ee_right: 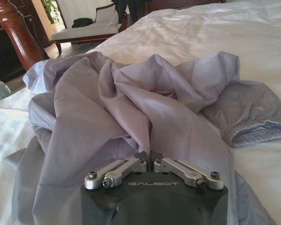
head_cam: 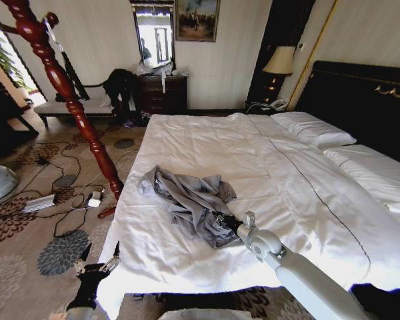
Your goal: Pick up the clothes from the bed and hang them on the clothes hanger.
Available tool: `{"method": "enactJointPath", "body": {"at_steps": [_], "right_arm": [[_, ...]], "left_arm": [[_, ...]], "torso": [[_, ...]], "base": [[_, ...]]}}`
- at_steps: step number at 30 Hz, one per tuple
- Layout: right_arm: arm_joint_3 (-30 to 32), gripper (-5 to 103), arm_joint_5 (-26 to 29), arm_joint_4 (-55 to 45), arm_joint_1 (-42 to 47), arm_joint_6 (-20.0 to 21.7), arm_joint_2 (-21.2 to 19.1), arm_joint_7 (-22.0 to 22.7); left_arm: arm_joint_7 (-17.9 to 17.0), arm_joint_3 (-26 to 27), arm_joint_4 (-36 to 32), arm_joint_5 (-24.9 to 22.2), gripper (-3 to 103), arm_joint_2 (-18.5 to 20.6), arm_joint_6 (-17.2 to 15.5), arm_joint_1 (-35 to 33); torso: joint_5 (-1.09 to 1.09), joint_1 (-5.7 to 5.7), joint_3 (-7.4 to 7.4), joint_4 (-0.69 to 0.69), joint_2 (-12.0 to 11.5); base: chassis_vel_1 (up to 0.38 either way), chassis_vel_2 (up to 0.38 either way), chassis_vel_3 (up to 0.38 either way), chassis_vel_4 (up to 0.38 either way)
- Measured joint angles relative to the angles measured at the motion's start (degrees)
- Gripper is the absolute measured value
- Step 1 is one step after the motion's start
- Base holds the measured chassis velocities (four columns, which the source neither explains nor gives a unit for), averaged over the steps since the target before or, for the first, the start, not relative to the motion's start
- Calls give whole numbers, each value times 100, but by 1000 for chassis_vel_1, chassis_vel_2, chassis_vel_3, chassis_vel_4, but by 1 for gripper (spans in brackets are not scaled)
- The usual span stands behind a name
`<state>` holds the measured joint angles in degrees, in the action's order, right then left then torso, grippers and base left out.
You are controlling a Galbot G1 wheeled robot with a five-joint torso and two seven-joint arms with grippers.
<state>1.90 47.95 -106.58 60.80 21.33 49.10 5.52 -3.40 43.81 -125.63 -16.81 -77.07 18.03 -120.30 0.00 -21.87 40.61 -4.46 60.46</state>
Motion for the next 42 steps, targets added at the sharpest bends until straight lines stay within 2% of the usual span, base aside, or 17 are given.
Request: {"method": "enactJointPath", "body": {"at_steps": [5,10,14,15,19,30,33,35,37,40,41,42], "right_arm": [[161,0,49,-143,117,-33,-47,3],[671,0,392,-577,535,0,-195,55],[1795,0,1220,-1286,1322,77,-496,152],[1795,0,1220,-1286,1322,77,-496,152],[2778,0,1903,-1797,1950,203,-759,266],[4058,0,2978,-2259,2378,404,-923,801],[4339,0,2934,-2236,2557,476,-972,825],[4733,0,2577,-2203,3179,567,-1001,736],[4867,0,2451,-2203,3400,586,-988,699],[5243,0,1973,-2265,4246,619,-785,583],[5243,0,1973,-2265,4246,619,-785,583],[5317,0,1743,-2295,4441,619,-692,547]], "left_arm": [[3,10,-8,4,99,0,30,-51],[6,-7,-126,65,99,-20,35,-94],[9,-106,-153,86,99,143,2,-47],[9,-106,-153,86,99,143,2,-47],[3,-307,-129,162,99,176,-4,-11],[-17,-537,-83,267,99,272,171,-138],[-20,-525,-78,253,99,318,202,-147],[-26,-506,-75,226,99,377,231,-157],[-28,-499,-72,213,99,392,237,-157],[-33,-500,-24,173,99,413,246,-132],[-33,-500,-24,173,99,413,246,-132],[-34,-517,-13,172,99,414,246,-119]], "torso": [[0,0,0,1,0],[1,0,0,0,0],[-2,0,0,-1,0],[-2,0,0,-1,0],[0,0,-1,-1,0],[1,0,0,2,0],[0,0,-1,2,0],[1,0,0,-1,0],[2,0,0,-2,0],[1,0,-1,-1,0],[1,0,-1,-1,0],[-1,0,-1,-1,0]], "base": [[0,0,0,0],[0,0,0,0],[0,0,0,0],[0,0,0,0],[0,0,0,0],[0,0,0,0],[0,0,0,0],[0,0,0,0],[0,0,0,0],[0,0,0,0],[0,0,0,0],[0,0,0,0]]}}
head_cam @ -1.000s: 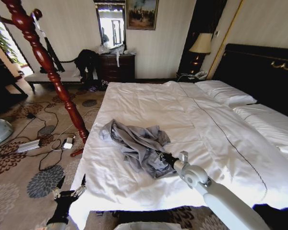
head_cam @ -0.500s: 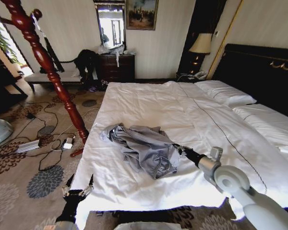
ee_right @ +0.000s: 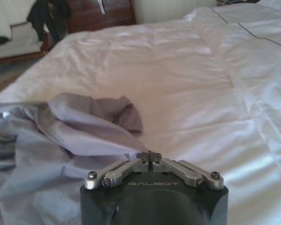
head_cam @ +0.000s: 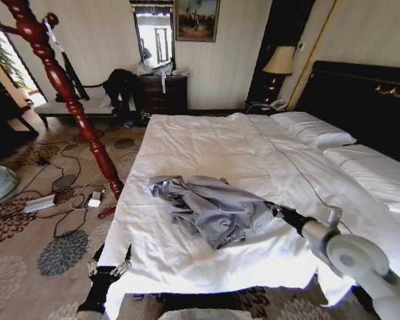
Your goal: Pick up the clothes from the bed and hang them on the clothes hanger.
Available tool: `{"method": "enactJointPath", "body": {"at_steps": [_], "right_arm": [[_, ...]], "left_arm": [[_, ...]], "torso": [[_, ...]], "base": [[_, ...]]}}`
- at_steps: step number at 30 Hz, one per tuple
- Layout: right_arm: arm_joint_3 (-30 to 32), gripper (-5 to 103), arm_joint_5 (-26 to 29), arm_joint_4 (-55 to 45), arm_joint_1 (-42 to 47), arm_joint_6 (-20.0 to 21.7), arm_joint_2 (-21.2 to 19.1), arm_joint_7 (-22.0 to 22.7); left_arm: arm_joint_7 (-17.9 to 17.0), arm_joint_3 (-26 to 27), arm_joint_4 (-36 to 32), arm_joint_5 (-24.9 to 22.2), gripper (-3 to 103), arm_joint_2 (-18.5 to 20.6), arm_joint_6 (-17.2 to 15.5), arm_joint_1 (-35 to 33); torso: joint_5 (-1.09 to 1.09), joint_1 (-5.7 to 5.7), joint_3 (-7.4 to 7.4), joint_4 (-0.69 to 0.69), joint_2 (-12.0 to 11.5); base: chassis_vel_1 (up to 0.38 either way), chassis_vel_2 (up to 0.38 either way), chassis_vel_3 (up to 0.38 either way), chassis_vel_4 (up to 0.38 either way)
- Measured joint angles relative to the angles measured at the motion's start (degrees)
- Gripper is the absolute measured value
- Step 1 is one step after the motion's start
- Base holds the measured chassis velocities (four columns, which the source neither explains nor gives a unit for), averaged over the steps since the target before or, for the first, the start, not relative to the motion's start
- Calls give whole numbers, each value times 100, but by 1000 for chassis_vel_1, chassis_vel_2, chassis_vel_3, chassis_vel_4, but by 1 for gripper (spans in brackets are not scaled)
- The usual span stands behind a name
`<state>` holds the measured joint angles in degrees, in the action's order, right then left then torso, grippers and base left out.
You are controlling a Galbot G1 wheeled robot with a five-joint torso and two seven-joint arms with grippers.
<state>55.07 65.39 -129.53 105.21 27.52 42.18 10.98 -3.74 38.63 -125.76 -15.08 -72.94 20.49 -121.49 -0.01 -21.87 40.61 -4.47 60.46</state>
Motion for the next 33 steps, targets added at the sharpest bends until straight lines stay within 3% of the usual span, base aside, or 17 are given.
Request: {"method": "enactJointPath", "body": {"at_steps": [3,6,8,12,14,15,18,22,28,31,33], "right_arm": [[182,0,-596,-113,537,32,356,-76],[245,0,-801,-217,807,16,524,-80],[364,0,-1647,-408,1419,-173,801,-255],[387,0,-2305,-452,1692,-346,1037,-364],[332,0,-2827,-325,1701,-700,1277,-487],[332,0,-2827,-325,1701,-700,1277,-487],[192,0,-3685,-82,1721,-1555,1648,-703],[4,0,-3933,-25,1894,-1781,1969,-768],[-292,-3,-3983,4,1856,-1786,2149,-763],[-463,7,-3988,-67,1762,-1817,2098,-781],[-567,17,-3985,-300,1745,-2189,2037,-997]], "left_arm": [[-14,-52,1,0,99,7,-9,42],[-22,-63,3,-7,99,16,-16,65],[-39,-80,58,-31,99,56,-27,110],[-61,-137,102,-36,99,134,-33,149],[-98,-196,102,-36,99,177,-35,170],[-98,-196,102,-36,99,177,-35,170],[-119,-210,113,-48,99,196,-35,157],[-117,-192,169,-61,99,240,-15,110],[-118,-196,163,-64,99,263,-25,112],[-130,-208,128,-60,99,275,-55,139],[-139,-208,117,-59,99,273,-68,143]], "torso": [[1,0,0,1,0],[3,0,0,0,0],[-2,1,0,-2,0],[0,0,0,1,0],[0,0,1,2,0],[0,0,1,2,0],[2,0,0,1,0],[0,0,0,0,0],[0,0,0,0,0],[1,0,1,0,0],[2,0,1,1,0]], "base": [[0,0,0,0],[0,0,0,0],[0,0,0,0],[0,0,0,0],[0,0,0,0],[0,0,0,0],[0,0,0,0],[0,0,0,0],[0,0,0,0],[0,0,0,0],[0,0,0,0]]}}
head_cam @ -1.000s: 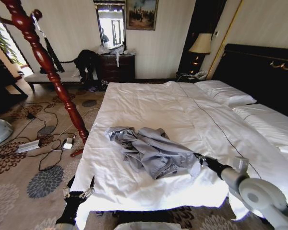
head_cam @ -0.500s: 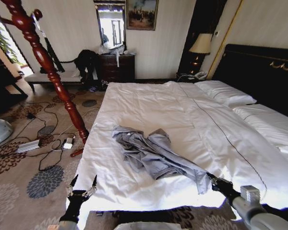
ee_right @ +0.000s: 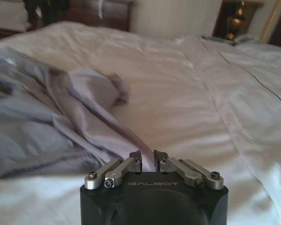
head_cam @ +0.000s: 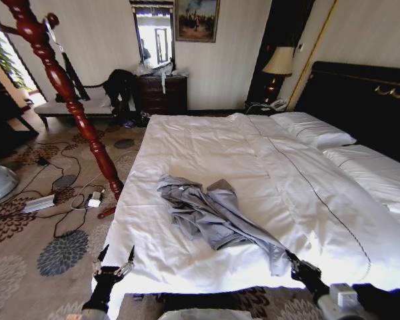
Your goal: Pick up the clothes from the bed and hang them on the clothes hanger.
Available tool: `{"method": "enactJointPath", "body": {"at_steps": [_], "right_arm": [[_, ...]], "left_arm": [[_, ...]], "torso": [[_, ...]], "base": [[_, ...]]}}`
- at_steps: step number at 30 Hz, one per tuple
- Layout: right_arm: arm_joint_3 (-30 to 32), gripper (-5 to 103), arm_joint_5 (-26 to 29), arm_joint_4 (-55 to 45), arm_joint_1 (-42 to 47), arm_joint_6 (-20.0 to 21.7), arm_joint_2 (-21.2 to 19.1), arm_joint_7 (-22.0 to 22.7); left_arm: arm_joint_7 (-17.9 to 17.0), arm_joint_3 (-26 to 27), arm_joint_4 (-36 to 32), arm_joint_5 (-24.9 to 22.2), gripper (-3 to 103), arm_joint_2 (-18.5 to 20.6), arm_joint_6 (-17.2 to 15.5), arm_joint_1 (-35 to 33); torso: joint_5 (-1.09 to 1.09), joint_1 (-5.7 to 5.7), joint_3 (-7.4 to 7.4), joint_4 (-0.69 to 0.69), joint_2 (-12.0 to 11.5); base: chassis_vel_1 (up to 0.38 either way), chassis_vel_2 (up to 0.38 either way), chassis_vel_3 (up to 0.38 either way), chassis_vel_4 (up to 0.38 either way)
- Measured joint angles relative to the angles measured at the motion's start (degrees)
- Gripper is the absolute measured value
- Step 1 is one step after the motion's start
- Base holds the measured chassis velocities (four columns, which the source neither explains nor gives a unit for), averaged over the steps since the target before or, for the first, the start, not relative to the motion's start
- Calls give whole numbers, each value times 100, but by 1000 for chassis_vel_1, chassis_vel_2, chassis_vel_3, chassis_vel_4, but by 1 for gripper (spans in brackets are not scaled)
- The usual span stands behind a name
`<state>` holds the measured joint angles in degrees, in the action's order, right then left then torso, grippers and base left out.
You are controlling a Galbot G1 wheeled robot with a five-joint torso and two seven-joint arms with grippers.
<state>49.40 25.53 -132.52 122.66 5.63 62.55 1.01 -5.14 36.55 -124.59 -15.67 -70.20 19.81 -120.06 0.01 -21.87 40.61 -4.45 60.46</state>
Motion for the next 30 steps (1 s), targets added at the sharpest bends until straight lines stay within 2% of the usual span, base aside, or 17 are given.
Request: {"method": "enactJointPath", "body": {"at_steps": [3,5,7,9,10,11,12,13,15,16,18,21,23,26,27,29,30], "right_arm": [[-71,22,62,-346,19,-159,-72,-193],[-112,33,143,-596,-16,-174,-176,-268],[-124,44,285,-719,-155,-84,-361,-258],[-133,44,401,-737,-284,16,-478,-205],[-139,50,472,-742,-354,73,-527,-164],[-204,55,1258,-762,-813,478,-822,129],[-236,61,1617,-760,-976,627,-902,275],[-236,61,1617,-760,-976,627,-902,275],[-358,72,2784,-579,-1695,1088,-1249,819],[-384,72,2916,-389,-1949,1144,-1441,907],[-403,78,2891,-259,-2085,1147,-1571,915],[-543,93,2390,393,-2774,987,-2364,733],[-675,97,2345,561,-3057,986,-2574,682],[-1427,99,2543,990,-4176,1100,-2838,662],[-1427,99,2543,990,-4176,1100,-2838,662],[-2399,100,2780,1515,-5423,1154,-2823,666],[-2597,100,2858,1633,-5683,1163,-2799,668]], "left_arm": [[-1,-1,28,-1,99,-8,-7,-8],[-3,-24,57,20,99,-7,-14,-12],[-17,-61,50,42,99,-6,-46,-5],[-28,-77,33,62,99,-5,-67,5],[-35,-82,26,69,99,-6,-75,9],[-56,-106,-6,115,99,-6,-114,17],[-58,-111,-9,128,99,-7,-123,17],[-58,-111,-9,128,99,-7,-123,17],[-64,-135,54,179,96,0,-133,15],[-65,-150,95,206,98,5,-133,10],[-68,-162,118,223,99,9,-133,8],[-78,-238,156,308,99,3,-154,5],[-82,-267,155,338,99,-15,-175,23],[-97,-319,186,401,99,-54,-210,64],[-97,-319,186,401,99,-54,-210,64],[-99,-335,210,425,99,-68,-217,69],[-98,-335,217,425,99,-69,-218,69]], "torso": [[-2,0,0,-1,0],[-3,0,0,-1,0],[-2,0,0,-1,0],[-2,0,0,-3,0],[-1,0,0,-3,0],[0,0,0,0,0],[-1,0,1,0,0],[-1,0,1,0,0],[1,0,1,0,-1],[0,0,1,1,-1],[0,0,1,-1,-1],[1,-1,1,-1,-1],[-1,-1,1,-1,-1],[-3,-1,1,0,-1],[-3,-1,1,0,-1],[1,-1,1,-1,-1],[-1,-1,1,0,-1]], "base": [[0,0,0,0],[0,0,0,0],[0,0,0,0],[0,0,0,0],[0,0,0,0],[0,0,0,0],[0,0,0,0],[0,0,0,0],[0,0,0,0],[0,0,0,0],[0,0,0,0],[0,0,0,0],[0,0,0,0],[0,0,0,0],[0,0,0,0],[0,0,0,0],[0,0,0,0]]}}
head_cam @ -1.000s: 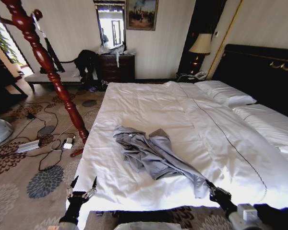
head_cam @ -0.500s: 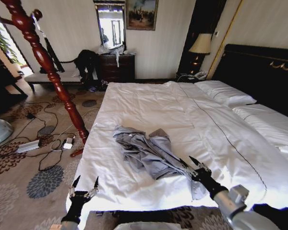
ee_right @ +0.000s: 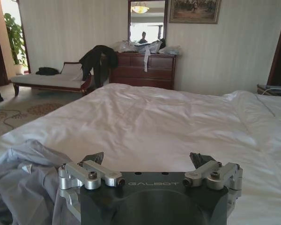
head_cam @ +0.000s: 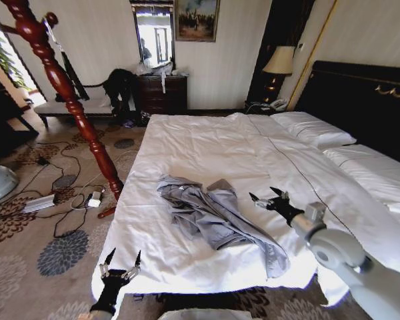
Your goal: Pick up the clothes from the bed and hang them on the clothes hanger.
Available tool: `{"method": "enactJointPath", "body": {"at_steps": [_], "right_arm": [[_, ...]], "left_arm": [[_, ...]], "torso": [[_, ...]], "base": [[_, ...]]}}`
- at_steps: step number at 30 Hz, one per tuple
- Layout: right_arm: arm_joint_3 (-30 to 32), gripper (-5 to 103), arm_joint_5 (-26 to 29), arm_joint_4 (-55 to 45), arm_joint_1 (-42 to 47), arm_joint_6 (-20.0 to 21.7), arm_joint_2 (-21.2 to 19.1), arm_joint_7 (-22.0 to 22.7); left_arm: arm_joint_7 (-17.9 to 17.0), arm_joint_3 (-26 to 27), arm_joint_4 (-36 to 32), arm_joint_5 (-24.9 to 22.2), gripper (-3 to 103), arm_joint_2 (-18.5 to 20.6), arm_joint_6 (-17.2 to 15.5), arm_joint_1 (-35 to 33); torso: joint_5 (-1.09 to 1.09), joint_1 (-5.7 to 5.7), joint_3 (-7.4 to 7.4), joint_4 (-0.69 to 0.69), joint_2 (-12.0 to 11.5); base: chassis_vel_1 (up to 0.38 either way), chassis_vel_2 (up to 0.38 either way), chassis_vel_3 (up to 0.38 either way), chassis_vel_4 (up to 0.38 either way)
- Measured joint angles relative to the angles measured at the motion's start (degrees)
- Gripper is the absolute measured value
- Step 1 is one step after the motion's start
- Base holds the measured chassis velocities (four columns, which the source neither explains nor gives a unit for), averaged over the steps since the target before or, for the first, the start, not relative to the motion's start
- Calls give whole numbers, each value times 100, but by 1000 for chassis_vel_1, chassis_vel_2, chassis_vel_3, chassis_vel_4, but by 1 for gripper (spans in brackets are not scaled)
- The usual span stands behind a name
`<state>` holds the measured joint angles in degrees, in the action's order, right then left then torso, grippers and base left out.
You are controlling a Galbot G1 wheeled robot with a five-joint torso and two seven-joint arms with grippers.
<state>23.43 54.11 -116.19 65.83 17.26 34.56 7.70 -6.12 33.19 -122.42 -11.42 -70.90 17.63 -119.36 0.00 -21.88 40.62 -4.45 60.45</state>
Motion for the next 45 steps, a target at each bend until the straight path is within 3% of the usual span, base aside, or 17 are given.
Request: {"method": "enactJointPath", "body": {"at_steps": [3,4,7,8,11,13,15,17,23,27,32,33,38,45], "right_arm": [[-655,100,254,408,-722,38,160,16],[-1160,100,464,744,-1264,100,411,64],[-1522,100,670,1019,-1745,207,715,130],[-1867,100,729,1288,-2217,270,998,160],[-2343,100,343,1768,-2802,266,1349,81],[-2821,100,-293,2357,-3199,173,1609,-105],[-3141,100,-485,2827,-3463,149,1818,-190],[-3223,100,-480,3020,-3549,152,1918,-202],[-3219,100,236,3909,-3820,398,2526,-141],[-3209,100,110,4303,-3893,392,2652,-271],[-3373,100,-443,4476,-3853,202,2597,-510],[-3448,100,-674,4385,-3790,153,2557,-558],[-3730,100,-1595,4116,-3671,45,2500,-615],[-4001,100,-2087,4060,-3700,-52,2659,-621]], "left_arm": [[1,12,26,-3,99,-2,0,-2],[0,32,59,-12,99,-1,0,-2],[1,34,89,-25,100,-3,0,-2],[2,36,112,-32,100,-2,2,-1],[2,34,134,-42,103,-2,3,2],[1,37,143,-46,100,4,3,13],[2,61,146,-64,97,12,4,20],[4,82,150,-91,97,15,5,20],[7,204,200,-192,100,20,54,-30],[13,238,214,-205,100,21,73,-50],[19,249,212,-226,100,29,76,-46],[19,250,212,-236,96,29,76,-34],[22,264,254,-263,100,24,70,2],[30,375,262,-311,100,-8,96,-59]], "torso": [[-1,0,0,0,0],[1,0,1,-3,0],[1,0,0,-5,0],[1,0,0,-1,0],[-3,-1,0,6,0],[-3,0,0,0,0],[0,0,0,-3,0],[-1,0,0,-4,0],[0,0,-1,0,0],[-1,0,0,0,0],[0,0,-1,-2,1],[0,0,-1,-2,0],[0,1,-1,-2,1],[0,1,-1,-1,1]], "base": [[0,0,0,0],[0,0,0,0],[0,0,0,0],[0,0,0,0],[0,0,0,0],[0,0,0,0],[0,0,0,0],[0,0,0,0],[0,0,0,0],[0,0,0,0],[0,0,0,0],[0,0,0,0],[0,0,0,0],[0,0,0,0]]}}
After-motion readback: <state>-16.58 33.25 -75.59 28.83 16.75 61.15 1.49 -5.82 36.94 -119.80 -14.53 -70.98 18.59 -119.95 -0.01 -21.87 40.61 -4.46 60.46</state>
